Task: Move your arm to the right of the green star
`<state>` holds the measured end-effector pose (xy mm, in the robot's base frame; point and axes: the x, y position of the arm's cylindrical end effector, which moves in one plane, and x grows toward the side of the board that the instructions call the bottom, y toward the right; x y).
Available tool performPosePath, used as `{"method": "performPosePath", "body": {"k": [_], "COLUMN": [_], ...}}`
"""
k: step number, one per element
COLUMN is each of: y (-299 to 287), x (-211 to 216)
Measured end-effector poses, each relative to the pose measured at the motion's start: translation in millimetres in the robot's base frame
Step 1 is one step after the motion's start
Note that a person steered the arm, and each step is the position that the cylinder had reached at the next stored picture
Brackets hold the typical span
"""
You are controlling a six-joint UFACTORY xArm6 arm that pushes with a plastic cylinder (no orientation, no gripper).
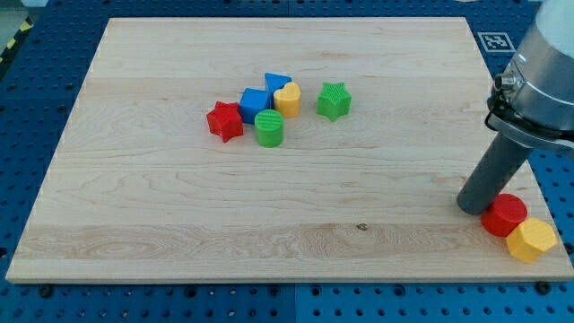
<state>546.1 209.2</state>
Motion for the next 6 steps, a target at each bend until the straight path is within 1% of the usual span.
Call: {"method": "performPosePath", "body": {"k": [2,3,4,6], "y": [14,-7,-42,-76], "x": [0,4,4,0]}}
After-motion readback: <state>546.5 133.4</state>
